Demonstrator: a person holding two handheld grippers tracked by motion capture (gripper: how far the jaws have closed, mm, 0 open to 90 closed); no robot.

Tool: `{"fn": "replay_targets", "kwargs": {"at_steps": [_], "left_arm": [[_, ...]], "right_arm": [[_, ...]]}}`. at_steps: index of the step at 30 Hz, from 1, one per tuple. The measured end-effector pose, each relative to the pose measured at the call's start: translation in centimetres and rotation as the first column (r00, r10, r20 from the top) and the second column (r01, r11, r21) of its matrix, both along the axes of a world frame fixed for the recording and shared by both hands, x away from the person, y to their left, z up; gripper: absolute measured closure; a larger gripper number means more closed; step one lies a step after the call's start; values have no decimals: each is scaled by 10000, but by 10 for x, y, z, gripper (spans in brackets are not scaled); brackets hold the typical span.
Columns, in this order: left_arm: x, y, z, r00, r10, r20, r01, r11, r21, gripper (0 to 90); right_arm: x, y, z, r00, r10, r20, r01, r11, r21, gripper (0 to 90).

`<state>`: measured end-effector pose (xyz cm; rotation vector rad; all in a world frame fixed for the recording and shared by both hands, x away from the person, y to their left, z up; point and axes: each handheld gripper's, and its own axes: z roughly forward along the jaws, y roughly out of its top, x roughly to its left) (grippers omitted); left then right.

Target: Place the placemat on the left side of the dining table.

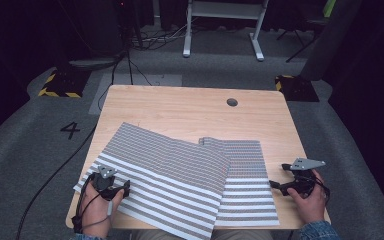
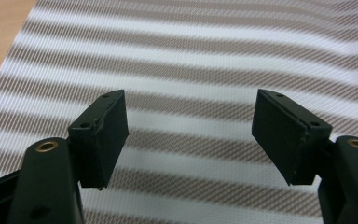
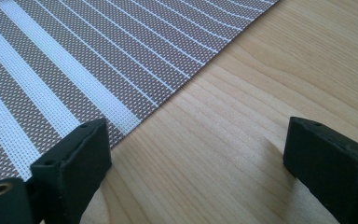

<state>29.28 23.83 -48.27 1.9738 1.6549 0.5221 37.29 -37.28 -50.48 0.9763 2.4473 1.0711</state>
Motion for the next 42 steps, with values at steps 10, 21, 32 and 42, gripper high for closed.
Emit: {"fn": "replay_targets", "kwargs": {"at_steps": [10, 21, 32, 42], "left_arm": [[-3, 4, -5, 9985, 389, -375, -387, 9992, 53, 277], [14, 1, -2, 9988, -394, -297, 391, 9992, -107, 471], [19, -8, 24, 9708, -2211, 936, 2183, 9751, 388, 849], [54, -9, 76, 9240, -3100, 2239, 2758, 9458, 1714, 847]], "right_arm": [[0, 0, 0, 10000, 1, -1, -1, 10000, 3, 75], [0, 0, 0, 10000, 2, -1, -2, 10000, 0, 75], [0, 0, 0, 10000, 3, 0, -3, 10000, -3, 75], [0, 0, 0, 10000, 4, 0, -4, 10000, -3, 75]]}}
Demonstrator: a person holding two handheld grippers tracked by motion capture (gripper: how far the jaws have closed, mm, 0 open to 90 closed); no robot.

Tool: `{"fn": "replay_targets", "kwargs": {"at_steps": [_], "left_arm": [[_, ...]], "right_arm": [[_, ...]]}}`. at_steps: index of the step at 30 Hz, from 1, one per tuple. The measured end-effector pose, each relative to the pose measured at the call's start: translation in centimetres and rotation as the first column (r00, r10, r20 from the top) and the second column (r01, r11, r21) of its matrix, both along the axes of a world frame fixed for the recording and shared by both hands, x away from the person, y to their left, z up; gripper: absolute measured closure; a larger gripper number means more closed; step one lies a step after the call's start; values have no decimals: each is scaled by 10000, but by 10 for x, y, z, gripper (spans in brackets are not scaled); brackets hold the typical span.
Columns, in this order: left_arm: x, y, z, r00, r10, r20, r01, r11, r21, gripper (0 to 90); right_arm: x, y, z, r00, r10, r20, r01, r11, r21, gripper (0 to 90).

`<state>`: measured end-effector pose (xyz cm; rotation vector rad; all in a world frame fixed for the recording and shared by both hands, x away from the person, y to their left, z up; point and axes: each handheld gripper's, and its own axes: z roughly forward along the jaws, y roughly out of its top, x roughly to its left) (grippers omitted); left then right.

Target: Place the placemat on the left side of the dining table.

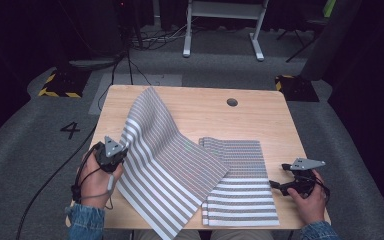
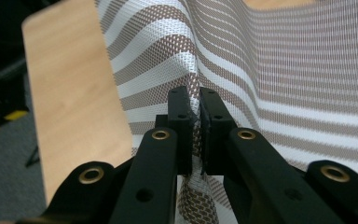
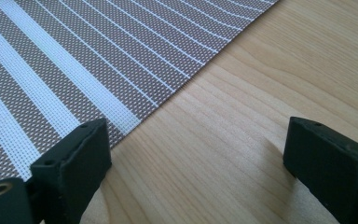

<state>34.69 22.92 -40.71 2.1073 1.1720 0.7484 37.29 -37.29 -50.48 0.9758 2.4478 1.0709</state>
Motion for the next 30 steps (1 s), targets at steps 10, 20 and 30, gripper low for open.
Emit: {"fn": "replay_targets", "kwargs": {"at_steps": [10, 20, 30], "left_arm": [[78, 3, 7, 9860, 682, 1522, -650, 9975, -261, 549], [56, -24, 5, 9946, 303, 996, -195, 9940, -1073, 367], [-14, -51, -23, 9961, -545, -700, 432, 9871, -1540, 317]], "right_arm": [[0, 0, 0, 10000, -1, 2, 1, 10000, 1, 75], [0, 0, 0, 10000, -2, -1, 2, 10000, 3, 75], [0, 0, 0, 10000, -1, 2, 1, 10000, 4, 75]]}}
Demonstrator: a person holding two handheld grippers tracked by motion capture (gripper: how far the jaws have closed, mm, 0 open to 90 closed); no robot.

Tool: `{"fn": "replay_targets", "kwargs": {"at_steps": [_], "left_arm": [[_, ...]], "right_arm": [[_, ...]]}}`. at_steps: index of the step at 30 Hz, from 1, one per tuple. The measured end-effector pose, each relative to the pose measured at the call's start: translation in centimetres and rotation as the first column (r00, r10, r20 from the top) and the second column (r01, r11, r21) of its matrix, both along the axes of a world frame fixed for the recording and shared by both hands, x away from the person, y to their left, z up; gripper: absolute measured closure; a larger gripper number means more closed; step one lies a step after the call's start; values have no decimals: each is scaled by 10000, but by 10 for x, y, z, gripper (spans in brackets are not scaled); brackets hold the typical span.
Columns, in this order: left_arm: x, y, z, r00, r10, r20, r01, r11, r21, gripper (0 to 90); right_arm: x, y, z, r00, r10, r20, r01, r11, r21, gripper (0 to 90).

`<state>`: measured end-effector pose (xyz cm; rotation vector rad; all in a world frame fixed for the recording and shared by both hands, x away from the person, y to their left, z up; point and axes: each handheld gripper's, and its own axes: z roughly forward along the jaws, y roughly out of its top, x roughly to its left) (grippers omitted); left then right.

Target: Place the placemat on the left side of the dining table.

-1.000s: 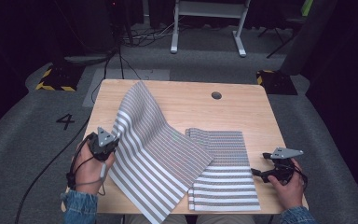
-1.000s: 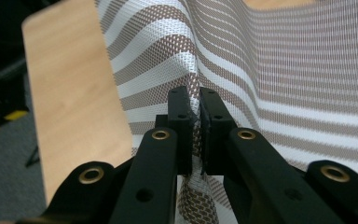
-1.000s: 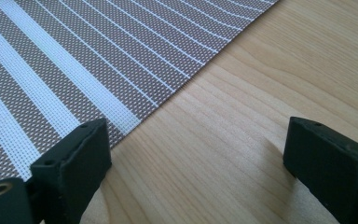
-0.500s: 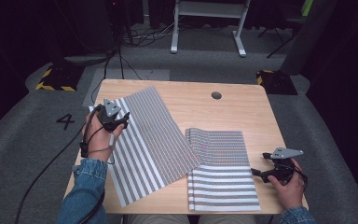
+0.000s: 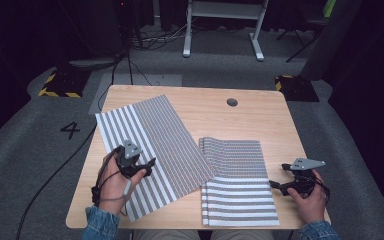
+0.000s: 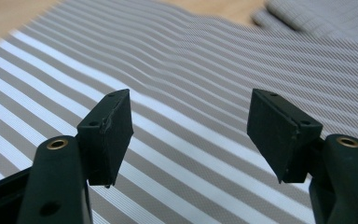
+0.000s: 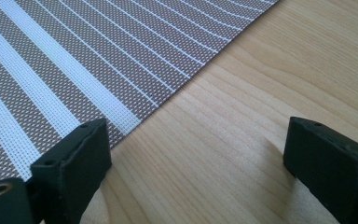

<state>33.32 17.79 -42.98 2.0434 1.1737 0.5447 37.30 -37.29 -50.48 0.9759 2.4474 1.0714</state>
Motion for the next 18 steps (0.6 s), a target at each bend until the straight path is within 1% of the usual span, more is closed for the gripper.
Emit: {"fn": "replay_targets", "kwargs": {"at_steps": [1, 2, 5, 6, 7, 9, 10, 11, 12, 14, 15, 16, 17, 18], "left_arm": [[-6, -3, -4, 10000, -35, -86, 34, 9999, -97, 317], [-12, -5, -8, 9999, -42, -160, 41, 10000, -65, 316], [-30, -9, -20, 9983, -52, -573, 39, 9997, -227, 316], [-33, -10, -23, 9973, -95, -722, 85, 9999, -150, 315], [-37, -10, -27, 9948, -242, -986, 241, 9997, -25, 312], [-40, -10, -29, 9941, -259, -1049, 263, 9996, 29, 311], [-47, -10, -35, 9926, -173, -1199, 173, 9998, -3, 311], [-51, -10, -40, 9892, -166, -1453, 194, 9997, 178, 307], [-54, -11, -44, 9867, -115, -1621, 171, 9993, 335, 306], [-57, -13, -51, 9812, -243, -1916, 314, 9989, 341, 303], [-59, -14, -54, 9771, -212, -2115, 305, 9987, 406, 299], [-60, -15, -56, 9752, -207, -2203, 312, 9985, 444, 295], [-61, -16, -59, 9764, -197, -2149, 332, 9977, 596, 294], [-61, -16, -59, 9764, -197, -2149, 332, 9977, 596, 285]], "right_arm": [[0, 0, 0, 10000, 0, -2, 0, 10000, 4, 75], [0, 0, 0, 10000, -1, -3, 1, 10000, 6, 75], [0, 0, 0, 10000, -1, -3, 1, 10000, 5, 75], [0, 0, 0, 10000, -1, 0, 1, 10000, 5, 75], [0, 0, 0, 10000, 0, -3, 0, 10000, 6, 75], [0, 0, 0, 10000, -1, -2, 1, 10000, 5, 75], [0, 0, 0, 10000, 0, -4, 0, 10000, 6, 75], [0, 0, 0, 10000, -3, -2, 3, 10000, 5, 75], [0, 0, 0, 10000, -3, -2, 3, 10000, 3, 75], [0, 0, 0, 10000, -2, 0, 2, 10000, 3, 75], [0, 0, 0, 10000, -1, -2, 1, 10000, 2, 75], [0, 0, 0, 10000, -4, -3, 4, 10000, 2, 75], [0, 0, 0, 10000, -1, -1, 1, 10000, 3, 75], [0, 0, 0, 10000, -1, -1, 1, 10000, 3, 75]]}}
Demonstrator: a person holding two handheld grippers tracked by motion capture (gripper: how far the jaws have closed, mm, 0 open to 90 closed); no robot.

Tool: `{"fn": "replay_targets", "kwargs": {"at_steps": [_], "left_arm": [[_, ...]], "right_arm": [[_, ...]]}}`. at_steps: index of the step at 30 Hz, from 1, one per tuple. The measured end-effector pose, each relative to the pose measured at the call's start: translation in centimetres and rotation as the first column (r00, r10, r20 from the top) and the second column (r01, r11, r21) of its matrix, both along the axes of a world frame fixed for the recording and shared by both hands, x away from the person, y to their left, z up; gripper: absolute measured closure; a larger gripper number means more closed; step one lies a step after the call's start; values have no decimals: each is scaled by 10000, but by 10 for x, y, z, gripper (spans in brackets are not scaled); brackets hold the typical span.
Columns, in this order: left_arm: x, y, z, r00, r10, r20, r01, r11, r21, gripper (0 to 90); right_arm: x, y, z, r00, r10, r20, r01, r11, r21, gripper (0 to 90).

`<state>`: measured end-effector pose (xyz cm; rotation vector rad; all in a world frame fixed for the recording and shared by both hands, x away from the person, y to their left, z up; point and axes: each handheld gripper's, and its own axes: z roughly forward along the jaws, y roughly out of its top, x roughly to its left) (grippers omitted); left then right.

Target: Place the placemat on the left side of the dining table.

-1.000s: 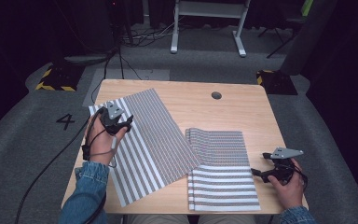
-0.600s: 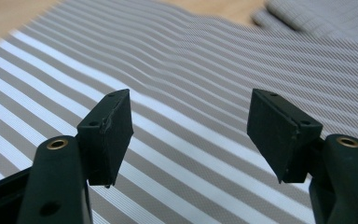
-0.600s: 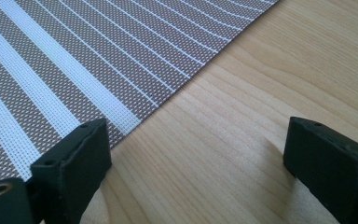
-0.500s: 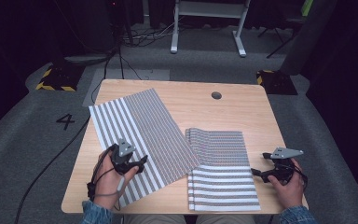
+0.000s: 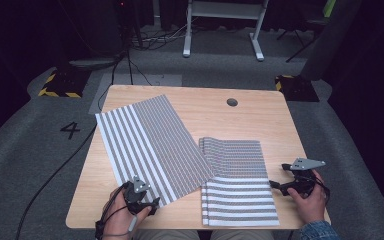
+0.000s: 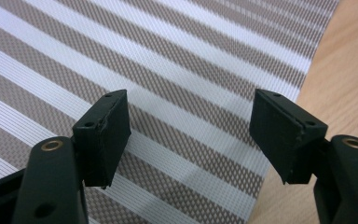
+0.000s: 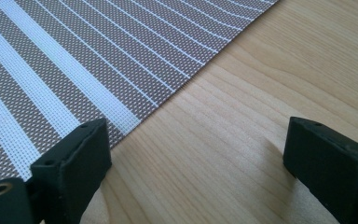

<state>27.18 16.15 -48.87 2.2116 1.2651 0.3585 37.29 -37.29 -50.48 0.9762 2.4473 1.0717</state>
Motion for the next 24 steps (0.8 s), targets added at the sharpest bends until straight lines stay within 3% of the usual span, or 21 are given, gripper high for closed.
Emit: {"fn": "replay_targets", "kwargs": {"at_steps": [11, 15, 19, 21, 24], "left_arm": [[6, -2, 2, 10000, -63, -66, 64, 9997, 219, 340], [19, 2, 5, 9992, -379, -132, 382, 9990, 223, 514], [34, 6, 7, 9981, -612, -89, 615, 9976, 307, 780], [37, 7, 9, 9962, -846, 195, 840, 9959, 322, 833], [35, 10, 15, 9960, -867, 216, 859, 9957, 344, 847]], "right_arm": [[0, 0, 0, 10000, -3, 1, 3, 10000, 0, 75], [0, 0, 0, 10000, -4, -2, 4, 10000, 1, 75], [0, 0, 0, 10000, -5, -2, 5, 10000, 7, 75], [0, 0, 0, 10000, -8, 1, 8, 10000, 11, 75], [0, 0, 0, 10000, -2, -1, 2, 10000, 5, 75]]}}
